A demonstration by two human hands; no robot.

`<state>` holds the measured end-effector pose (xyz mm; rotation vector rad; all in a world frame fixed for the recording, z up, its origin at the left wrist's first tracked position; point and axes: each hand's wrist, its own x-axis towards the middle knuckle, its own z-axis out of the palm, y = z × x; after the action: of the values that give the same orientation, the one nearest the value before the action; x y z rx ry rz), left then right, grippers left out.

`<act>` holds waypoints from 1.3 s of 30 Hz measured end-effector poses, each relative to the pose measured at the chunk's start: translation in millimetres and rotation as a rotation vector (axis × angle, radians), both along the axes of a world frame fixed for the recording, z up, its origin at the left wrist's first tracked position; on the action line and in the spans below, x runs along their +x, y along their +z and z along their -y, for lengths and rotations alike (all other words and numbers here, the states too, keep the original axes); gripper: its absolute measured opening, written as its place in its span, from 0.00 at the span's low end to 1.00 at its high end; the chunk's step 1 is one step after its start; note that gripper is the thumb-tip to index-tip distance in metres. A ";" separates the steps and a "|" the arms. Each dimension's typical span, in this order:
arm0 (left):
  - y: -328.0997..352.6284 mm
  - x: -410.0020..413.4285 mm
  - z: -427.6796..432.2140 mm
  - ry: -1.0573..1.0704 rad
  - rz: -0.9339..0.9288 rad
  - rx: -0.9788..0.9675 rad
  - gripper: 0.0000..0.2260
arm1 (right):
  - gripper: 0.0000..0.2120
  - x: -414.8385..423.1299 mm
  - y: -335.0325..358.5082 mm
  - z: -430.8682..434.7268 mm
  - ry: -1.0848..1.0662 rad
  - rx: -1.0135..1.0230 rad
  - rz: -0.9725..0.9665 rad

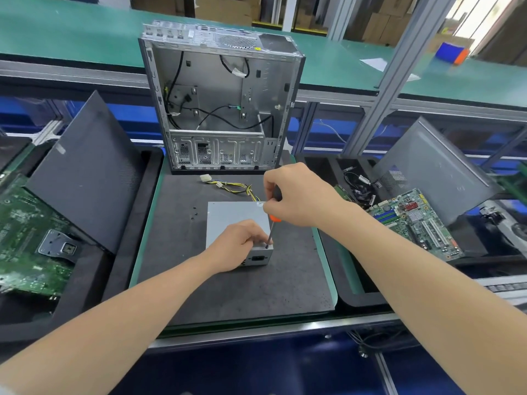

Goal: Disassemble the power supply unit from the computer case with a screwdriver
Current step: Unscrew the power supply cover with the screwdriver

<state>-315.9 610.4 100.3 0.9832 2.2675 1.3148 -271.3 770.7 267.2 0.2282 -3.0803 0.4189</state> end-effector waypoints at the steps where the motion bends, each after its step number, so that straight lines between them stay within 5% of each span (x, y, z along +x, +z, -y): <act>1: 0.5 0.0 0.1 -0.006 -0.003 -0.002 0.27 | 0.03 -0.3 0.7 0.2 0.015 0.002 0.006; 7: -2.1 -0.7 -0.3 -0.001 0.020 0.008 0.13 | 0.11 -1.1 11.4 -1.0 0.183 0.031 0.108; 11: -1.2 0.8 -9.0 0.019 -0.028 0.050 0.03 | 0.08 0.7 13.8 1.7 0.177 0.077 0.098; 17: -7.0 0.1 -13.7 0.021 -0.149 0.014 0.05 | 0.22 2.3 1.6 15.4 -0.245 0.271 -0.105; 22: -11.1 -3.9 -14.0 -0.005 -0.154 -0.020 0.04 | 0.23 -6.7 -1.9 15.2 -0.326 0.194 -0.001; 31: -13.7 -7.9 -11.8 -0.034 -0.114 0.001 0.04 | 0.09 -18.7 12.7 3.5 0.094 0.013 0.209; 39: -11.9 -7.3 -13.6 -0.003 -0.060 0.033 0.07 | 0.11 -30.7 38.8 -16.9 0.385 0.275 0.409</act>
<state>-323.1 624.0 88.4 1.0498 2.2939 1.3434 -302.0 787.5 306.0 0.8530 -3.4872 0.0417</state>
